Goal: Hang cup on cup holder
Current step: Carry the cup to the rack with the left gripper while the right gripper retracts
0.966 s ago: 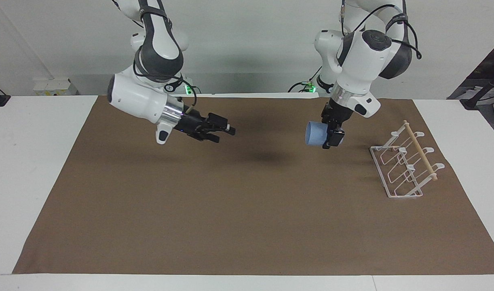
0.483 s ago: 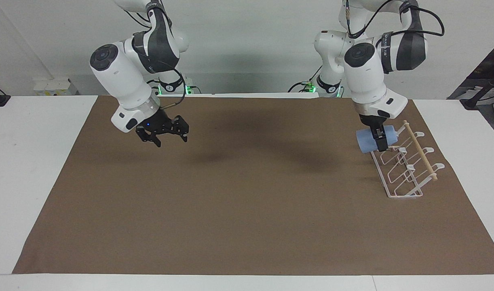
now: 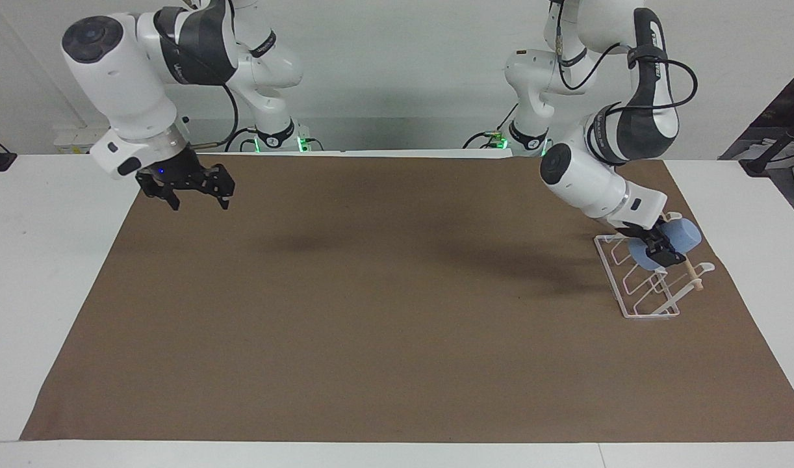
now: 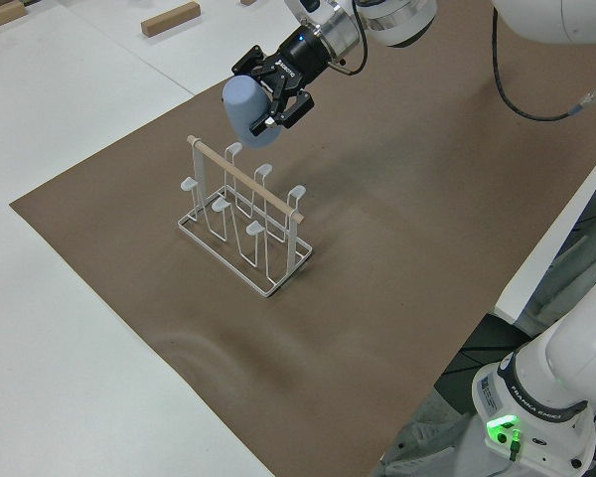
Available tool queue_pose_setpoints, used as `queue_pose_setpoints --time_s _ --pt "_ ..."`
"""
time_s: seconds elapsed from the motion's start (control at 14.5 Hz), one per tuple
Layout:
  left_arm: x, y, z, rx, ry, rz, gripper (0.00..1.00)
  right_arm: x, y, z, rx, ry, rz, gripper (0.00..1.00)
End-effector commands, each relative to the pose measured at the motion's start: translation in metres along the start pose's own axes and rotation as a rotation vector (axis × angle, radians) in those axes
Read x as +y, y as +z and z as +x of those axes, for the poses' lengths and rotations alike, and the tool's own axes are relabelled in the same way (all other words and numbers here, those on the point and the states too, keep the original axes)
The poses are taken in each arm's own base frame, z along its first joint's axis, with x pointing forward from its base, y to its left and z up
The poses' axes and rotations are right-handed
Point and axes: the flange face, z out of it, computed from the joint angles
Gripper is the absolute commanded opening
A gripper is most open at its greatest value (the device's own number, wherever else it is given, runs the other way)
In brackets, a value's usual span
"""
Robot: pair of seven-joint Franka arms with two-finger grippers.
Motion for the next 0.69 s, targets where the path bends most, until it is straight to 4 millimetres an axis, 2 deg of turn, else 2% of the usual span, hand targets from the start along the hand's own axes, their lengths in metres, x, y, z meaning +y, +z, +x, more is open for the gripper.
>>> queue_pose_setpoints --time_s 0.0,0.28,0.41,0.55,0.62 --pt "0.012 0.013 -0.005 0.124 0.024 -0.036 0.39 0.019 -0.035 -0.005 -0.02 0.034 -0.019 0.99" --pt "0.023 0.017 -0.028 0.169 0.054 -0.029 0.39 0.057 -0.027 -0.011 -0.057 0.091 0.061 0.99" --pt "0.02 0.016 -0.033 0.162 0.056 -0.022 0.39 0.053 -0.028 -0.013 -0.067 0.083 0.074 0.99" --pt "0.018 0.017 -0.035 0.164 0.055 -0.016 0.39 0.056 -0.023 -0.011 -0.076 0.083 0.075 0.99" --pt "0.016 0.018 -0.036 0.16 0.057 -0.012 0.39 0.06 -0.027 -0.014 -0.071 0.085 0.072 0.99"
